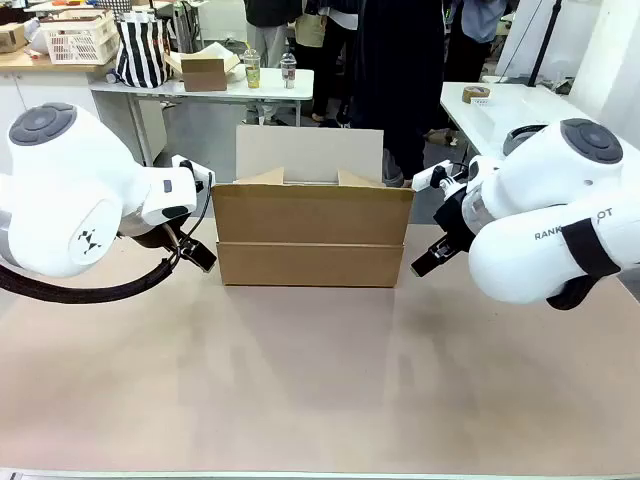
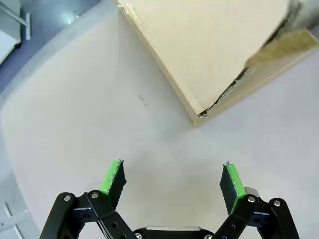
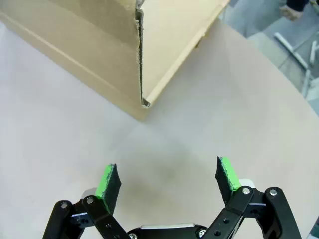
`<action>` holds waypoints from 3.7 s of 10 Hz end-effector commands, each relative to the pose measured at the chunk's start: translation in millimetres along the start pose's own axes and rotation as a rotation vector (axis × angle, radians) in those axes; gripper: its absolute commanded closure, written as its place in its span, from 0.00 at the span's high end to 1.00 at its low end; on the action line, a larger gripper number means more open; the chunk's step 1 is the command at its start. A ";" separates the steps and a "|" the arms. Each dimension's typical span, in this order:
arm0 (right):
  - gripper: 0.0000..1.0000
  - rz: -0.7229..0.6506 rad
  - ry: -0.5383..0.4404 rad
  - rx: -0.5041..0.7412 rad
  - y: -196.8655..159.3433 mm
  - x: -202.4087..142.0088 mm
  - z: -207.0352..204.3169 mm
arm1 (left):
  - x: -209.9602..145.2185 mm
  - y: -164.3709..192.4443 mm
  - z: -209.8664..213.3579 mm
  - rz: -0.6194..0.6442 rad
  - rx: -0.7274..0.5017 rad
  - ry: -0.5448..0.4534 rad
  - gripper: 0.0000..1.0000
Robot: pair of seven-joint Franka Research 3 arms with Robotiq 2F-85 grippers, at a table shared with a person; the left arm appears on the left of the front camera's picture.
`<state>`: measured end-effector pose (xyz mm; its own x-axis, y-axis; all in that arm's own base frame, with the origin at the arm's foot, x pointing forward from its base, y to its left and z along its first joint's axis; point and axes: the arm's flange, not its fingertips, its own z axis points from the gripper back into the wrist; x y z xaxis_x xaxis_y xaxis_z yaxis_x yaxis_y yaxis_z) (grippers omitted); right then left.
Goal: Pack the gift set into the box.
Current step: Place both hands on the side flaps of the Package Box and spread them outward.
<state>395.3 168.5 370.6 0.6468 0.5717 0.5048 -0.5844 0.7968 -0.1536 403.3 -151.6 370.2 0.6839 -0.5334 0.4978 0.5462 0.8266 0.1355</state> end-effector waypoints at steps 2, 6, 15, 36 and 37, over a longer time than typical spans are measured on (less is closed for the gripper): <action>1.00 0.000 0.000 0.000 0.0 0.0 0.1 | 0.0 0.0 0.1 0.000 0.000 0.000 1.00; 1.00 0.000 0.000 0.000 0.0 0.0 0.1 | 0.0 0.0 0.1 0.000 0.000 0.000 1.00; 1.00 -0.052 0.221 0.039 15.8 8.3 72.3 | 2.0 -5.0 71.2 -0.100 -0.155 0.294 1.00; 1.00 -0.846 -0.613 0.754 -67.2 -12.7 307.5 | -60.7 109.6 233.3 0.258 -0.929 -0.469 1.00; 1.00 -0.846 -0.613 0.754 -67.2 -12.7 307.5 | -60.7 109.6 233.3 0.258 -0.929 -0.469 1.00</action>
<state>271.6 54.7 631.6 0.7557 -0.3874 0.5280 -0.3404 0.4564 0.8221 304.9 7.4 554.1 0.7049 -0.0912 0.7034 0.6839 0.3502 -0.6400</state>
